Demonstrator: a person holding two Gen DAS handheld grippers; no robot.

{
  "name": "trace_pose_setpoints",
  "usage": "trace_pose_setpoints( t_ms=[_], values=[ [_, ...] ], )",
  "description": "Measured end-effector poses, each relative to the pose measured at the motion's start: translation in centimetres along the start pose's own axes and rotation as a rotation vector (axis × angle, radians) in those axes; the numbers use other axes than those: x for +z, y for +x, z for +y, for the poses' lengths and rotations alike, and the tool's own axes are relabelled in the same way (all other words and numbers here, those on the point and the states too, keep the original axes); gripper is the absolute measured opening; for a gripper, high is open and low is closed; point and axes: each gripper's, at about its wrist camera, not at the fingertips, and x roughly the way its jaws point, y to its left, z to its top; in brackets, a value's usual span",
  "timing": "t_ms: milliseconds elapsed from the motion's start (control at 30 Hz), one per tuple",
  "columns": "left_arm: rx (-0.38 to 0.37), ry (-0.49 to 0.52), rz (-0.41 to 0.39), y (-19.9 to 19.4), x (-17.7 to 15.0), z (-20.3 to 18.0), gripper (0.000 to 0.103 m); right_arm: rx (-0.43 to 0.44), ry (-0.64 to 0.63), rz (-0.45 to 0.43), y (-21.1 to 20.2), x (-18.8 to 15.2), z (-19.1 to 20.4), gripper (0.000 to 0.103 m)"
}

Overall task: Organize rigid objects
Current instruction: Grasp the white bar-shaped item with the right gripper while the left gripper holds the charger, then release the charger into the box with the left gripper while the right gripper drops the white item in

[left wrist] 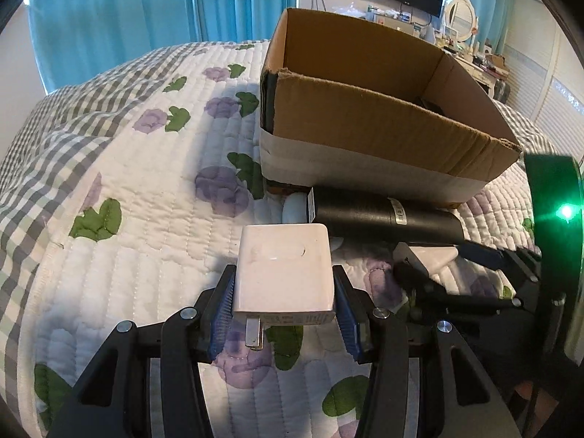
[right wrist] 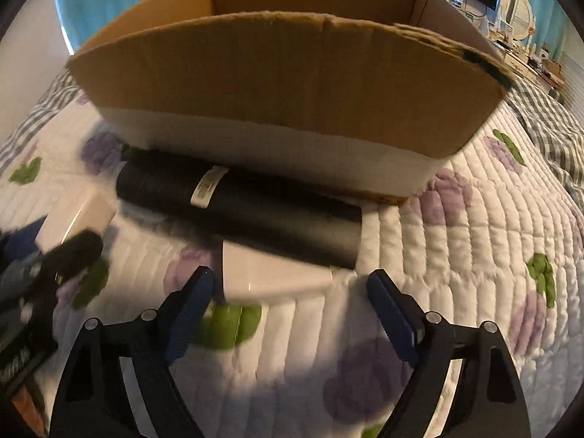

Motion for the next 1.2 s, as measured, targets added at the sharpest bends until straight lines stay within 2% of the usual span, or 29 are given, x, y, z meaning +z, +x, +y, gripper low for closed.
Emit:
trace_pose_setpoints(
  t_ms=[33,67,233,433,667,933,1067,1200],
  values=[
    [0.0,0.002,0.003,0.0,-0.1,0.0,0.051,-0.005,-0.001,-0.002,0.1,0.1,0.1,0.071],
    [-0.002,0.004,0.006,0.5,0.1,0.2,0.051,-0.011,-0.004,-0.003,0.2,0.3,0.2,0.069],
    [0.0,0.016,0.006,0.5,-0.1,0.0,0.051,-0.046,-0.031,-0.006,-0.4,-0.3,0.9,0.069],
    [-0.005,0.03,-0.011,-0.3,-0.2,-0.3,0.051,-0.034,-0.039,0.002,-2.1,-1.7,0.9,0.069],
    [0.002,0.036,-0.036,-2.3,0.1,-0.6,0.051,-0.053,-0.045,-0.038,-5.0,-2.7,0.8,0.069],
    [-0.032,0.031,-0.076,-5.4,1.0,-0.7,0.051,-0.037,-0.055,-0.115,-9.3,-2.5,1.4,0.068],
    [-0.037,0.04,-0.106,-7.1,2.2,-1.1,0.051,-0.03,-0.053,-0.175,-11.9,-2.8,0.0,0.068],
    [-0.037,0.058,-0.157,-8.9,4.2,-1.4,0.051,-0.027,-0.049,-0.239,-14.4,-0.8,-1.4,0.068]
  ],
)
